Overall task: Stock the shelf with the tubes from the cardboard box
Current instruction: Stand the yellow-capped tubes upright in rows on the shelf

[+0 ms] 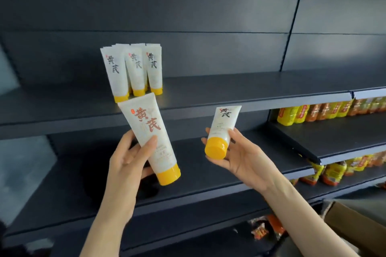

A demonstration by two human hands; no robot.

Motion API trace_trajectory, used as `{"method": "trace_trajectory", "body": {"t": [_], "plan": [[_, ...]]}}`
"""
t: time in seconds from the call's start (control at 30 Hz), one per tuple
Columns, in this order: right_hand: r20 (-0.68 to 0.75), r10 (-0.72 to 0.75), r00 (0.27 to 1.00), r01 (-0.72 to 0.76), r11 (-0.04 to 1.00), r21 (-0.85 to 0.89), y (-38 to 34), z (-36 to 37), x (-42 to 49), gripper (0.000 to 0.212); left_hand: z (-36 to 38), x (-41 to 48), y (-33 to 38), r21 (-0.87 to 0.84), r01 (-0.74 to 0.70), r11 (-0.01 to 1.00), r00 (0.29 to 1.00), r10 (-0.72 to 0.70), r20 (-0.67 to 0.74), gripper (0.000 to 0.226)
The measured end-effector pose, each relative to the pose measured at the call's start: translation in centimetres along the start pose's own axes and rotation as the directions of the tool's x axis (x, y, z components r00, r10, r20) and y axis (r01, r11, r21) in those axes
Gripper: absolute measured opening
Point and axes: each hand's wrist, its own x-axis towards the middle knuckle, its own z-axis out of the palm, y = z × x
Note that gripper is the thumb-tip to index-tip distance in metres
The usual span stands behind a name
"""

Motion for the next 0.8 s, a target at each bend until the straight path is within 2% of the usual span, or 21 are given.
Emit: {"method": "trace_trajectory", "body": {"t": [0.1, 0.17, 0.37, 0.5, 0.57, 0.67, 0.8], "plan": [[0.013, 0.01, 1.0, -0.01, 1.0, -0.015, -0.9, 2.9, 2.6, 0.049, -2.0, 0.4, 2.3, 0.012, -0.042, 0.999, 0.997, 0.043, -0.061, 0.039], [0.029, 0.01, 1.0, -0.008, 0.997, -0.078, -1.4, 4.5, 4.4, 0.043, -3.3, 0.3, 3.5, 0.041, -0.063, 0.997, 0.992, 0.067, -0.105, 0.038], [0.126, -0.004, 0.992, 0.022, 0.99, -0.142, -2.2, 7.3, 9.5, 0.044, -6.7, -0.2, 5.5, 0.089, -0.103, 0.991, 0.964, 0.121, -0.235, 0.042], [0.13, 0.0, 0.992, 0.024, 0.983, -0.182, -2.6, 8.1, 12.9, 0.048, -7.3, 0.0, 6.5, 0.111, -0.117, 0.987, 0.952, 0.143, -0.271, 0.043], [0.129, -0.029, 0.991, 0.057, 0.974, -0.22, -2.7, 8.2, 14.6, 0.043, -7.0, 0.6, 6.9, 0.117, -0.128, 0.985, 0.948, 0.156, -0.276, 0.046], [0.162, -0.077, 0.984, 0.137, 0.905, -0.403, -2.8, 8.0, 17.4, 0.041, -6.2, 1.6, 7.1, 0.127, -0.149, 0.981, 0.943, 0.18, -0.281, 0.046], [0.206, -0.121, 0.971, 0.23, 0.715, -0.66, -2.4, 7.7, 21.3, 0.052, -5.1, 3.1, 7.0, 0.146, -0.169, 0.975, 0.932, 0.206, -0.298, 0.043]]}}
